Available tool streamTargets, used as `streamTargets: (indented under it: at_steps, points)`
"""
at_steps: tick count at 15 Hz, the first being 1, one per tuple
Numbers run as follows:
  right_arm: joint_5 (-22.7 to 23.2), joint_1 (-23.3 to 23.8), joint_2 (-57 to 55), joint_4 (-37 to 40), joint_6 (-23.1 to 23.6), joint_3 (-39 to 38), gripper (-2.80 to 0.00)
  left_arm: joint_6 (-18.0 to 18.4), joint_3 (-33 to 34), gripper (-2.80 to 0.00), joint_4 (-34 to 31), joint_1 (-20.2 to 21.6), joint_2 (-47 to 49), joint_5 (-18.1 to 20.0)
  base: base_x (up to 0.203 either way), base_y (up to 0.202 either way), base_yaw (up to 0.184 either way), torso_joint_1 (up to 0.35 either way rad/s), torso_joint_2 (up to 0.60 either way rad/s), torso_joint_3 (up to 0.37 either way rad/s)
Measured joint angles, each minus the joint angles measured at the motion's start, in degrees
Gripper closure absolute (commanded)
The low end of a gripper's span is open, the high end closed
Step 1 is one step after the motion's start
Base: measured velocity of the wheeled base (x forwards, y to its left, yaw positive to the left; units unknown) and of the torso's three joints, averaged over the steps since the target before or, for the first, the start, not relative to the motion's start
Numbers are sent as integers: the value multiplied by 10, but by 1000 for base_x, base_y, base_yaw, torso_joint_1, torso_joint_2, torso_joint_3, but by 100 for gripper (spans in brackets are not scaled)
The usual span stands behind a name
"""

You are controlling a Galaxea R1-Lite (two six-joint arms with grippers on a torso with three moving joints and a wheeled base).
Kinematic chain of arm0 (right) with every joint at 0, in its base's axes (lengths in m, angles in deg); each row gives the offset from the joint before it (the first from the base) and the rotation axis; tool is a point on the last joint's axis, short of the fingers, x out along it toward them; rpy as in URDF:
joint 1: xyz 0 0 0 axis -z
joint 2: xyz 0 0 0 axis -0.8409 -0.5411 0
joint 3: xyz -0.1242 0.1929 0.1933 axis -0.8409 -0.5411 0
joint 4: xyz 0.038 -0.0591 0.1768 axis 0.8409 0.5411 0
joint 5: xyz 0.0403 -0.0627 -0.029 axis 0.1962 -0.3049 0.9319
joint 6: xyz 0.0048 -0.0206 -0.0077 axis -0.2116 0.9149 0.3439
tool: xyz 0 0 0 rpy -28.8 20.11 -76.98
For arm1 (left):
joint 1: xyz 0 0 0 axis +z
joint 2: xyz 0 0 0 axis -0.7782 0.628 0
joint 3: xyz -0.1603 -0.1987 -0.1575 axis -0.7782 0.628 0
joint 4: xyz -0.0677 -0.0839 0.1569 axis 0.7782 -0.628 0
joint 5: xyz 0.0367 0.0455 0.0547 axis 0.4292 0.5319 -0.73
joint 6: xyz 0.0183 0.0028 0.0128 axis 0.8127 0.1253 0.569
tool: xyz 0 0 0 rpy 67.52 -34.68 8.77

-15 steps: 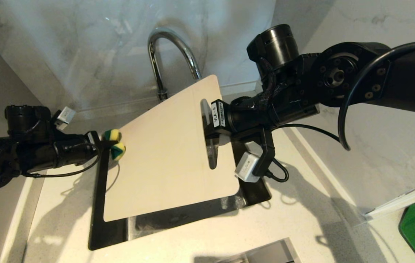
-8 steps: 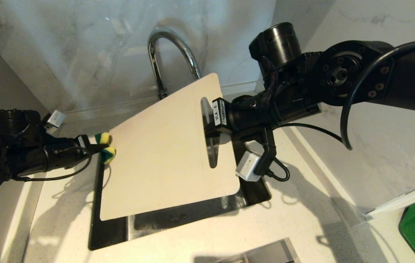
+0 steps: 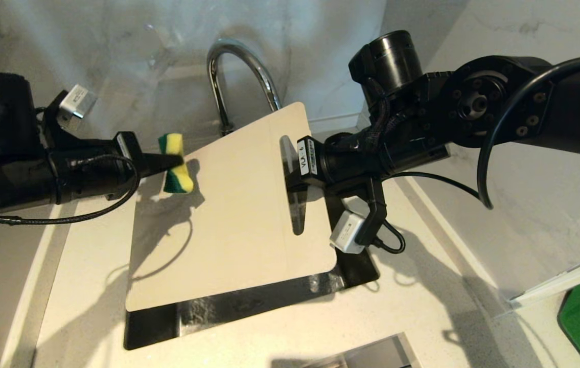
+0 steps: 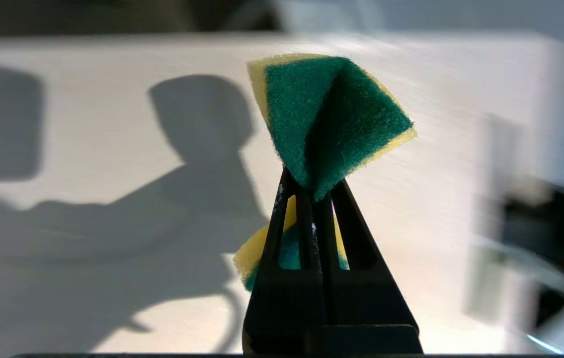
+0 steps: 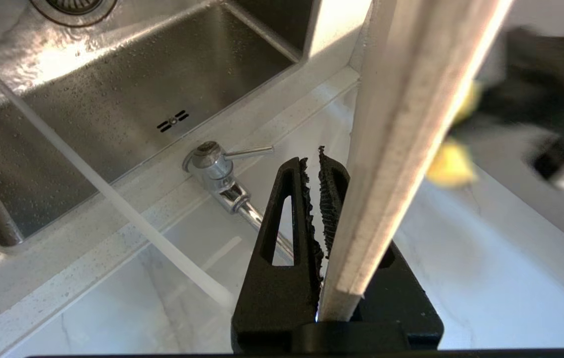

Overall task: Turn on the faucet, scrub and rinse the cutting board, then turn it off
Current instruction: Scrub the cutting board underwater

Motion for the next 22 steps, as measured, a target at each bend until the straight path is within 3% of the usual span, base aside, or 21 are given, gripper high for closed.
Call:
streamTargets:
  at_steps: [4, 8, 13, 22]
  points:
    - [-1, 0, 2, 0, 0, 1, 0, -27, -19, 0, -27, -153, -15, -85, 0, 0, 0, 0, 0, 0]
    - [0, 1, 7, 0, 0, -4, 0, -33, -3, 0, -21, -180, 7, -96, 0, 0, 0, 0, 0, 0]
    - [0, 1, 17, -13, -14, -24, 0, -29, 57, 0, 22, -126, 18, -84, 0, 0, 0, 0, 0, 0]
    - [-2, 4, 30, -22, -15, -46, 0, 35, 223, 0, 176, 53, 54, -1, 0, 0, 0, 0, 0, 0]
